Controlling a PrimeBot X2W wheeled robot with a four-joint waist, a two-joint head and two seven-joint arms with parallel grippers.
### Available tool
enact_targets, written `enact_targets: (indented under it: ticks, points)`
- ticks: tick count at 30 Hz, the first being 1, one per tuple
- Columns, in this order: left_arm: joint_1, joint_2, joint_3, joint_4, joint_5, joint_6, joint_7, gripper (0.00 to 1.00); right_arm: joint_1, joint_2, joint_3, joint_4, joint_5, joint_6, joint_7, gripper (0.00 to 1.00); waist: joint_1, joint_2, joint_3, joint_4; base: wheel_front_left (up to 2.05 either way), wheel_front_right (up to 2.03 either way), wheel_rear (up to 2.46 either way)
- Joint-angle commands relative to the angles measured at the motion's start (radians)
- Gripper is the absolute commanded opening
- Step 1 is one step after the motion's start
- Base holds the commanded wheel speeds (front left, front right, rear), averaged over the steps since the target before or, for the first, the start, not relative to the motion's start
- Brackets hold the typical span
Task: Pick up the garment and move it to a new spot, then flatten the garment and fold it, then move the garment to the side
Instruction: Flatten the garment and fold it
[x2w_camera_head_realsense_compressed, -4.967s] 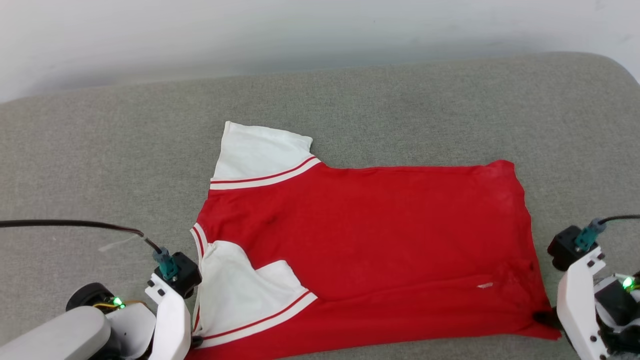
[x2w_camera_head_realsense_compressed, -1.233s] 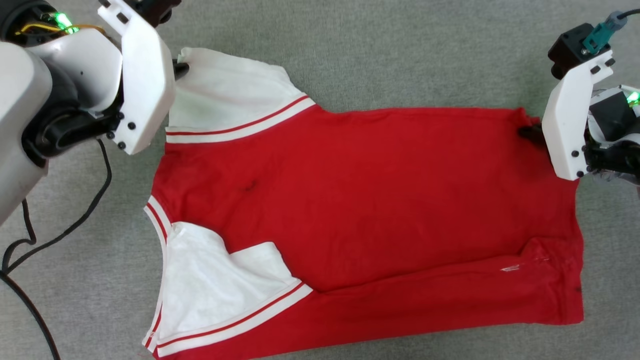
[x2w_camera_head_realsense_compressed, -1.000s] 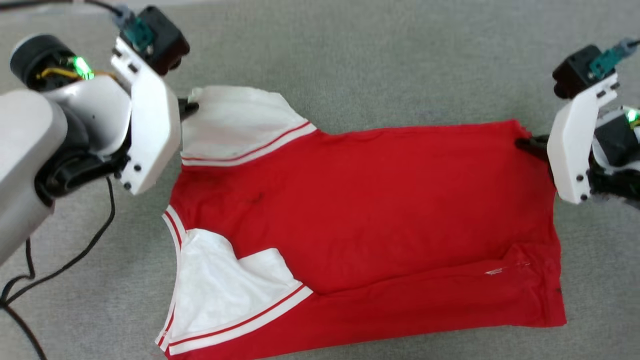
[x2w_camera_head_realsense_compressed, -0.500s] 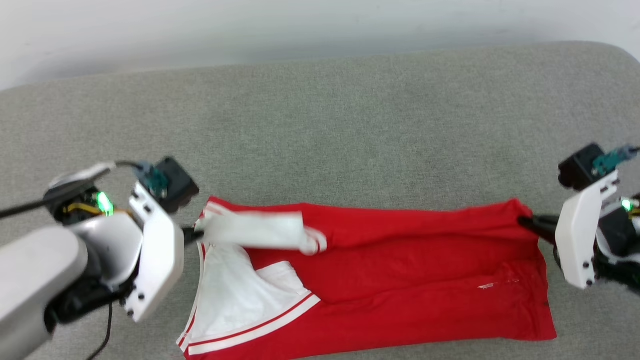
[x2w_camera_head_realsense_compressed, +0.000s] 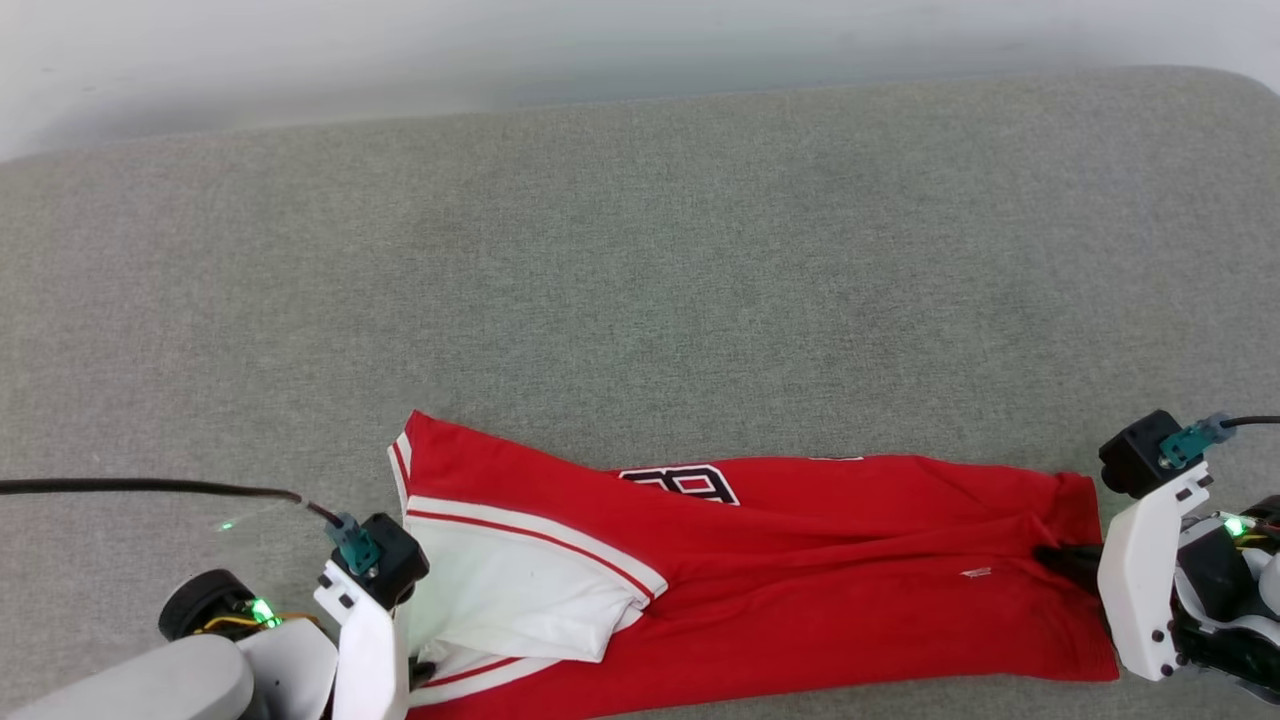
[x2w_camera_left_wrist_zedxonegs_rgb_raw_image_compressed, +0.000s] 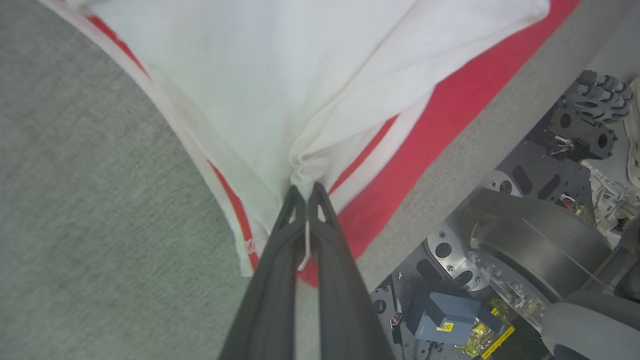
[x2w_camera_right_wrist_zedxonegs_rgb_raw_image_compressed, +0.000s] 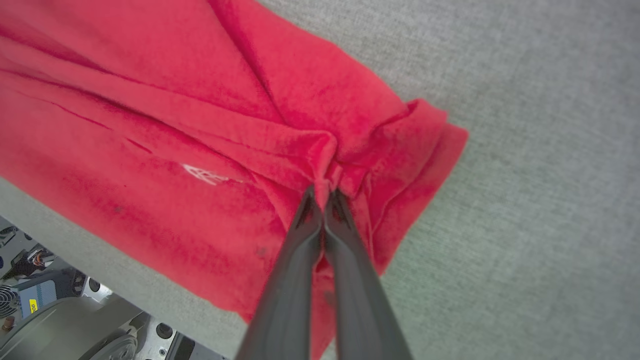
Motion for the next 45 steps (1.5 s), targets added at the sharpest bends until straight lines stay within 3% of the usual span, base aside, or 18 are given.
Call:
enact_targets:
  ticks: [1, 2, 3, 4, 5, 9, 15, 21, 26, 33, 38, 45]
  points:
    - [0.019, -0.008, -0.002, 0.014, 0.007, -0.002, -0.009, 0.00, 0.010, 0.013, 0.008, 0.011, -0.005, 0.000, -0.003, 0.00, 0.0001, 0.0000, 0.000, -0.001, 0.00, 0.00, 0.00]
    - [0.025, -0.015, -0.002, 0.024, 0.004, -0.004, -0.017, 0.00, 0.009, 0.018, 0.009, 0.014, -0.003, 0.000, -0.003, 0.16, 0.0001, 0.0000, -0.002, -0.001, 0.00, 0.00, 0.00]
    - [0.030, -0.020, 0.000, 0.029, 0.005, -0.002, -0.028, 0.00, 0.006, 0.018, 0.010, 0.014, -0.006, 0.000, -0.009, 0.64, 0.0001, 0.0000, -0.007, -0.001, 0.00, 0.00, 0.00]
    - [0.034, -0.025, 0.003, 0.031, 0.006, 0.004, -0.039, 0.34, 0.001, 0.014, 0.008, 0.009, -0.014, 0.000, -0.019, 1.00, 0.0001, 0.0000, -0.013, 0.000, 0.00, 0.00, 0.00]
    - [0.035, -0.026, 0.008, 0.028, 0.014, 0.008, -0.058, 1.00, -0.001, 0.011, 0.006, 0.000, -0.017, 0.000, -0.030, 1.00, 0.0001, 0.0000, -0.020, 0.000, 0.00, 0.00, 0.00]
    - [0.048, -0.010, 0.026, -0.004, 0.053, 0.048, -0.133, 1.00, 0.001, -0.023, -0.029, -0.055, -0.008, 0.000, -0.070, 1.00, 0.0001, 0.0000, -0.052, 0.001, 0.00, 0.00, 0.00]
    - [0.071, 0.011, 0.073, -0.047, 0.107, 0.145, -0.274, 1.00, 0.035, -0.078, -0.131, -0.135, 0.002, 0.000, -0.138, 1.00, 0.0001, 0.0000, -0.082, 0.009, 0.00, 0.00, 0.00]
    - [0.111, -0.033, 0.150, -0.018, 0.163, 0.298, -0.501, 1.00, 0.094, -0.094, -0.265, -0.118, -0.005, 0.000, -0.188, 1.00, 0.0001, 0.0000, -0.086, 0.017, 0.00, 0.00, 0.00]
    - [0.158, -0.086, 0.209, 0.025, 0.191, 0.410, -0.674, 1.00, 0.163, -0.061, -0.369, -0.043, 0.030, 0.000, -0.204, 1.00, 0.0001, 0.0000, -0.077, 0.026, 0.00, 0.00, 0.00]
    - [0.229, -0.183, 0.354, 0.054, 0.278, 0.527, -0.737, 1.00, 0.250, -0.002, -0.444, 0.019, 0.100, 0.000, -0.173, 1.00, 0.0001, 0.0000, -0.058, 0.042, 0.00, 0.00, 0.00]
    - [0.331, -0.271, 0.518, 0.039, 0.422, 0.570, -0.738, 1.00, 0.297, 0.046, -0.453, 0.042, 0.129, 0.000, -0.144, 1.00, 0.0001, 0.0000, -0.047, 0.054, 0.00, 0.00, 0.00]
    - [0.456, -0.400, 0.729, 0.015, 0.594, 0.551, -0.738, 1.00, 0.349, 0.111, -0.423, 0.062, 0.177, 0.000, -0.066, 1.00, 0.0001, 0.0000, -0.039, 0.072, 0.00, 0.00, 0.00]
